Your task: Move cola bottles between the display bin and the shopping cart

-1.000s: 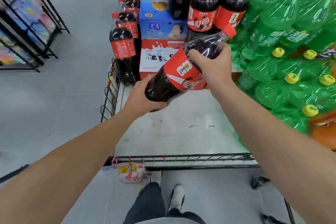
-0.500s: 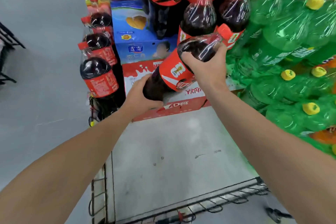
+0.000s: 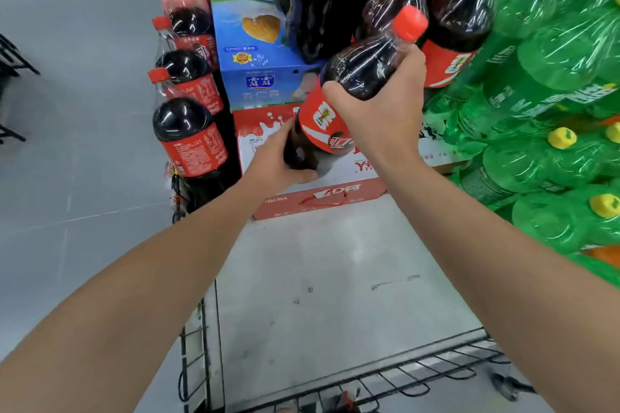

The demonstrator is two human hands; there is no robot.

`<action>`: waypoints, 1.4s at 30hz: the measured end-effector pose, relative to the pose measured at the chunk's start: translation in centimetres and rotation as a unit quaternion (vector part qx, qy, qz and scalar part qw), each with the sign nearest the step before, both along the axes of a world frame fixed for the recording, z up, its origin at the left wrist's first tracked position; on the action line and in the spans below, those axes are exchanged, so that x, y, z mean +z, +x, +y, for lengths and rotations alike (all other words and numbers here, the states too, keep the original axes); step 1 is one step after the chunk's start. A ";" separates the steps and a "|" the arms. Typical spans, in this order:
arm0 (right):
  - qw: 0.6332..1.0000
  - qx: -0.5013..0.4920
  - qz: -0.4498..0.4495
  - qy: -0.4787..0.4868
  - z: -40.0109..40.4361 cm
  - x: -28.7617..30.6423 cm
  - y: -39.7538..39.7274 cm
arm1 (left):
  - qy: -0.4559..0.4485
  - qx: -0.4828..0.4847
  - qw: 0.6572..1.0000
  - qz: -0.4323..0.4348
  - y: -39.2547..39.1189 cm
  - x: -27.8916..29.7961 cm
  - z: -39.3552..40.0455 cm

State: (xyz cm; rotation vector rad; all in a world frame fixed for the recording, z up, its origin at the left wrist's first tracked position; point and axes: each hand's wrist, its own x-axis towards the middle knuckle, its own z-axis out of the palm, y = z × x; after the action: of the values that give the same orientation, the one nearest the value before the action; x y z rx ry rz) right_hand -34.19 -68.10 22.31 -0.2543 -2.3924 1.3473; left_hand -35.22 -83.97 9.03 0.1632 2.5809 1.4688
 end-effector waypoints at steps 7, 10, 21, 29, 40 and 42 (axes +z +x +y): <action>0.983 0.113 -0.004 0.142 -3.8 0.5 0.1 | -0.021 0.081 0.996 0.004 2.9 0.4 -1.6; 0.980 0.123 -0.006 0.156 -4.8 0.2 0.2 | -0.007 0.102 0.995 0.009 3.9 0.8 -2.7; 0.941 0.308 -0.085 0.110 2.0 1.5 -1.1 | 0.065 0.118 0.986 0.102 3.2 10.4 -3.6; 0.924 0.352 -0.070 0.132 2.1 0.8 -2.8 | 0.062 0.068 0.992 0.090 1.0 11.2 -2.5; 0.943 0.281 -0.055 0.171 1.1 1.5 -5.7 | 0.101 0.080 0.983 0.130 -2.9 10.8 -1.8; 0.945 0.270 -0.046 0.177 0.7 1.4 -6.1 | 0.101 0.081 0.982 0.138 -3.7 10.8 -1.7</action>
State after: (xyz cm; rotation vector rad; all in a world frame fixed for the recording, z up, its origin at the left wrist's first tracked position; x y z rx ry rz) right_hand -40.32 -67.37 23.75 0.4837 -2.8504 1.0796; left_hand -38.90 -85.62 19.80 0.2000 2.7066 1.8908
